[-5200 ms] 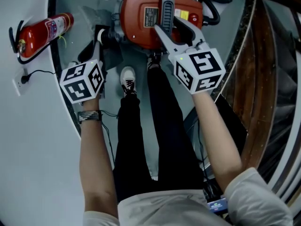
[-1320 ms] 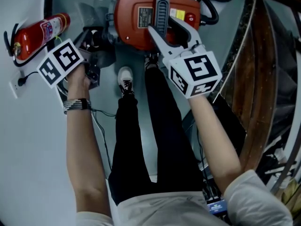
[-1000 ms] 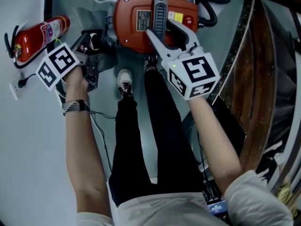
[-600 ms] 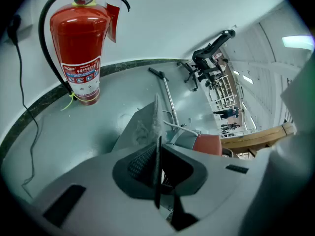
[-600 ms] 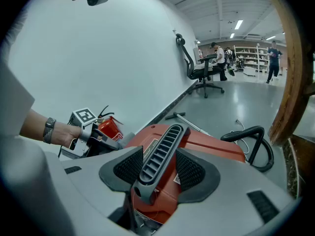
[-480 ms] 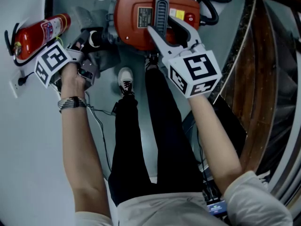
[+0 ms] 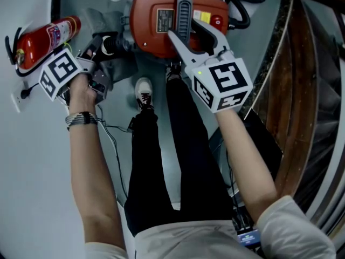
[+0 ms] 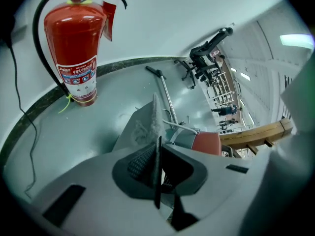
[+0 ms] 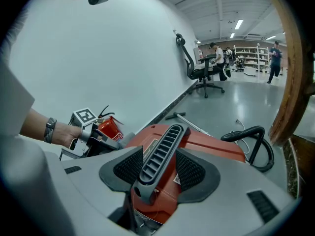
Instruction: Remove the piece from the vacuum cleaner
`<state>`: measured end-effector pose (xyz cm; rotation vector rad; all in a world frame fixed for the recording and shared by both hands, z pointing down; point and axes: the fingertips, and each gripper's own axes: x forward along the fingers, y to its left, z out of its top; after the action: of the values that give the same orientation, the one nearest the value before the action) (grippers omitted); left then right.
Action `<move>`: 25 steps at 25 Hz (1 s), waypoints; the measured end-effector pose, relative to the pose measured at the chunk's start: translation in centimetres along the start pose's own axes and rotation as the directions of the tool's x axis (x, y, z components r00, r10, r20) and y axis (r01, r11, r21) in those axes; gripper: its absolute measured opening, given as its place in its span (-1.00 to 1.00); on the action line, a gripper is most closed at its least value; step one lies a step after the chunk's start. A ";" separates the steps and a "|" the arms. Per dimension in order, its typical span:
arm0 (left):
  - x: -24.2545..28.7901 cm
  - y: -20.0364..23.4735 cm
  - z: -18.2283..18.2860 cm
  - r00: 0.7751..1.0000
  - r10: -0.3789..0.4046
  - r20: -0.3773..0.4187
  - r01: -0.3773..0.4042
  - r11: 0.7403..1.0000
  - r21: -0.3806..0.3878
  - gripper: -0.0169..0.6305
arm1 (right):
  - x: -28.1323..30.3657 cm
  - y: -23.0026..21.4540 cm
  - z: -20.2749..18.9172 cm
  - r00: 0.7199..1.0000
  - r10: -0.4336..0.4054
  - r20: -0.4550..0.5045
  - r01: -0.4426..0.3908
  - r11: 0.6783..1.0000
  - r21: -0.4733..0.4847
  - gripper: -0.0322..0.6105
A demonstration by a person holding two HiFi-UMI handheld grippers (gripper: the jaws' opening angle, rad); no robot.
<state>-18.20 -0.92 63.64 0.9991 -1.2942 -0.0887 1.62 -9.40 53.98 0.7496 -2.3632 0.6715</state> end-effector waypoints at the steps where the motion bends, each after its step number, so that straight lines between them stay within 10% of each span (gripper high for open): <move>1: 0.0 -0.1 0.0 1.000 0.009 -0.001 -0.009 0.999 0.032 -0.83 | 0.0 0.0 0.0 1.000 0.000 0.000 0.000 1.000 0.000 -0.26; 15: -2.4 -0.1 -4.2 0.995 0.006 -0.097 0.035 0.909 0.415 -0.66 | -0.1 0.0 0.1 1.000 -0.014 0.012 0.014 1.000 0.007 -0.26; 21: -2.4 -0.4 -4.3 0.984 0.118 -0.135 -0.011 0.791 0.612 -0.77 | -0.1 0.0 0.1 1.000 -0.014 0.011 0.014 1.000 0.004 -0.26; 25: -2.6 -0.3 -4.2 0.976 0.161 -0.146 -0.027 0.756 0.654 -0.82 | 0.0 0.0 0.0 1.000 -0.009 0.008 0.009 1.000 0.002 -0.26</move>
<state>-15.45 2.71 61.78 1.4879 -1.2066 0.5716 1.63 -9.40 53.93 0.7645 -2.3655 0.6680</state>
